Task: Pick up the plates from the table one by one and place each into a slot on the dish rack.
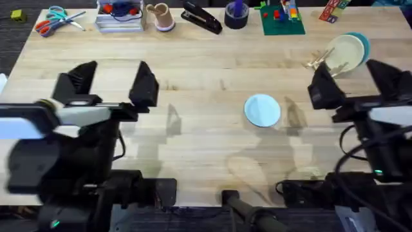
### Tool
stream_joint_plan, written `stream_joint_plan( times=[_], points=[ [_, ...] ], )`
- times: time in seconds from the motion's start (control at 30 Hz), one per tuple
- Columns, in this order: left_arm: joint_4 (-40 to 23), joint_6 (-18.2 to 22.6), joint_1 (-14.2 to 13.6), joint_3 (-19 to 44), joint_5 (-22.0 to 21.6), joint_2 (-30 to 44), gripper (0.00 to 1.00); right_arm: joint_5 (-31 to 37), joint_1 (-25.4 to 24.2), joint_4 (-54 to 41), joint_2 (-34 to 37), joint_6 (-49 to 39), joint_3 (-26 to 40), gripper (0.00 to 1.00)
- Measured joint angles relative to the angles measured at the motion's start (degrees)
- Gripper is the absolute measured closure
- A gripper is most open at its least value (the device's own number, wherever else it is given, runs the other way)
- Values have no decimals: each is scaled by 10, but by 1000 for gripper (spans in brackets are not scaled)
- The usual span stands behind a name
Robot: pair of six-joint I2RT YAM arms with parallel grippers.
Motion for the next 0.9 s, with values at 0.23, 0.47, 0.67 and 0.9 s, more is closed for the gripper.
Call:
stream_joint_plan(
  times=[0.23, 0.47, 0.67, 0.9],
  points=[
    [-135, 0, 0, 128, -22, 79, 8, 0, 0, -121, 81, 0, 113, 7],
    [-284, -2, 0, 263, -22, 224, 8, 0, 0, -273, 204, 0, 243, 7],
    [-373, -3, 0, 364, -18, 350, 7, 0, 0, -419, 321, 0, 355, 7],
    [-430, -3, 0, 437, -9, 479, 7, -1, 0, -525, 440, 0, 451, 7]
  ],
)
